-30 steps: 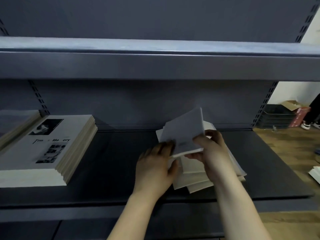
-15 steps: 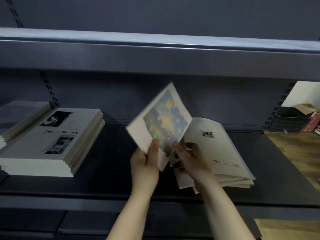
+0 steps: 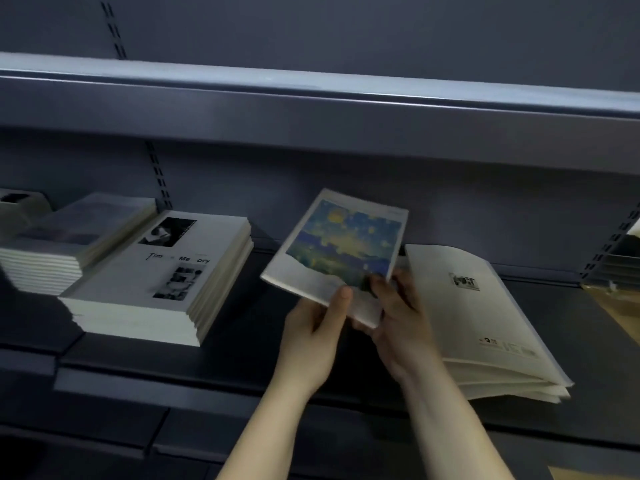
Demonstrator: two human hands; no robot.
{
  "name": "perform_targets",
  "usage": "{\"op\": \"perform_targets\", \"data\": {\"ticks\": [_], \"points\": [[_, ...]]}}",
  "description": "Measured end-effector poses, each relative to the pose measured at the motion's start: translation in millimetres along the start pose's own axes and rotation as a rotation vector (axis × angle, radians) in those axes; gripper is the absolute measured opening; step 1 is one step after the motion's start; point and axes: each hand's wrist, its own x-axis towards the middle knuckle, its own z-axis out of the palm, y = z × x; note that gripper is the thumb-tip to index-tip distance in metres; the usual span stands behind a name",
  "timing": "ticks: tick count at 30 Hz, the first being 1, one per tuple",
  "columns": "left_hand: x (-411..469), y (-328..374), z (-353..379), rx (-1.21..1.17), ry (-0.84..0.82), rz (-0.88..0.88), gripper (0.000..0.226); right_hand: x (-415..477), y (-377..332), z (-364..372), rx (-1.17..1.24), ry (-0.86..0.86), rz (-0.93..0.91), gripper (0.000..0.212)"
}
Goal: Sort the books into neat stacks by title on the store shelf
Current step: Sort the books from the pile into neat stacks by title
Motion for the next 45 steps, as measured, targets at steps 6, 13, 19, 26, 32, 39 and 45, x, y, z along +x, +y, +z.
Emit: {"op": "perform_targets", "data": {"ticks": [6,13,19,26,32,39,45], "points": [[5,-4,-83,0.91,0.123,0.322,0.054,9,15,45,-0.209,0.072,-0.108,0.011],[23,-9,-209,1.091,0.228,0.32,0.036,24,56,124,-0.232,0.074,-0.053,0.006],[26,-12,-300,1.05,0.352,0.324,0.034,32,97,197,-0.238,0.079,0.002,0.005],[27,-22,-388,1.06,0.435,0.266,0.027,41,142,267,-0.328,-0.009,0.059,0.011],[32,-38,-436,1.088,0.387,0.114,0.014,48,171,317,-0.432,-0.056,0.084,0.013],[38,-55,-462,1.093,0.359,0.1,0.009,58,188,348,-0.538,-0.011,0.064,0.017],[44,-64,-470,1.11,0.349,0.108,0.004,70,194,345,-0.737,-0.14,0.061,0.012]]}}
